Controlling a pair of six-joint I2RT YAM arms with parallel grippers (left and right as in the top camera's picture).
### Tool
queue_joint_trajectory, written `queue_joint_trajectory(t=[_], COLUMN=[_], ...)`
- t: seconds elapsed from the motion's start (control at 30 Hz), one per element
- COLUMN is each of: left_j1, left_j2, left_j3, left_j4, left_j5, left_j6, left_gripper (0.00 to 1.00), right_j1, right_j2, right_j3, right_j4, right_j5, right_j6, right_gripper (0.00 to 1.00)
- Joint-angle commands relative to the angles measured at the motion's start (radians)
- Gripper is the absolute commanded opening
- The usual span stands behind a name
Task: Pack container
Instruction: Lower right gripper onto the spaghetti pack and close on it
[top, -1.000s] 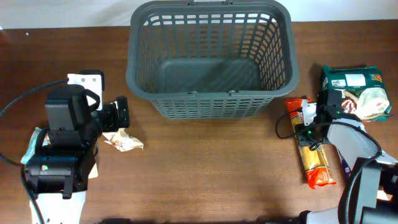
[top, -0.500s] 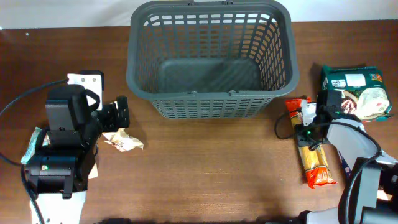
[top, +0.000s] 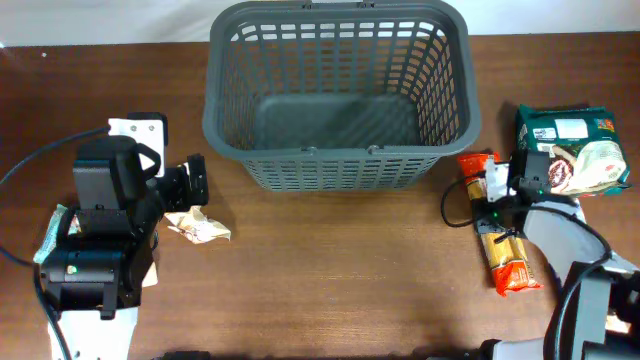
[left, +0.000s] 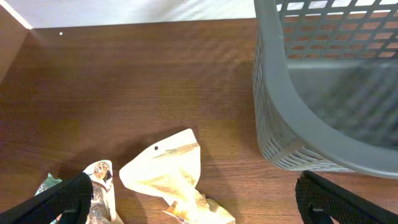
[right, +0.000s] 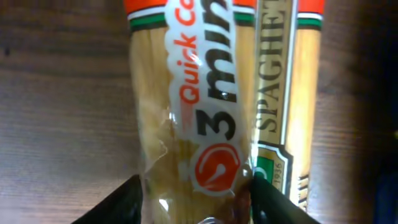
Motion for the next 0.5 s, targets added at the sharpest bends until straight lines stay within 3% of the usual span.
queue_joint_trajectory(t=[0.0,0.1,0.17,0.47], left_j1=[-0.003,-0.003,-0.003,-0.003], left_j2=[0.000,0.000,0.000,0.000], left_j3=[0.008,0.008,0.008,0.008], left_j4=[0.007,0.009,0.009,0.013], left_j5=[-0.007,-0.007,-0.007,-0.007], left_j6=[0.020,0.019,0.020,0.020], left_gripper=[0.99,0.99,0.99,0.99], right_j1=[0.004,0.004,0.004,0.005], right_j2=[0.095,0.095,0.095,0.087], right_j3=[-0.128,-0.164,-0.180,-0.179], right_j4=[0.017,0.050,0.062,0.064], right_j5=[-0.121,-0.129,-0.128,-0.193], right_j6=[0.039,0.039,0.039,0.040], right_gripper=[0.43,0.29,0.04,0.04])
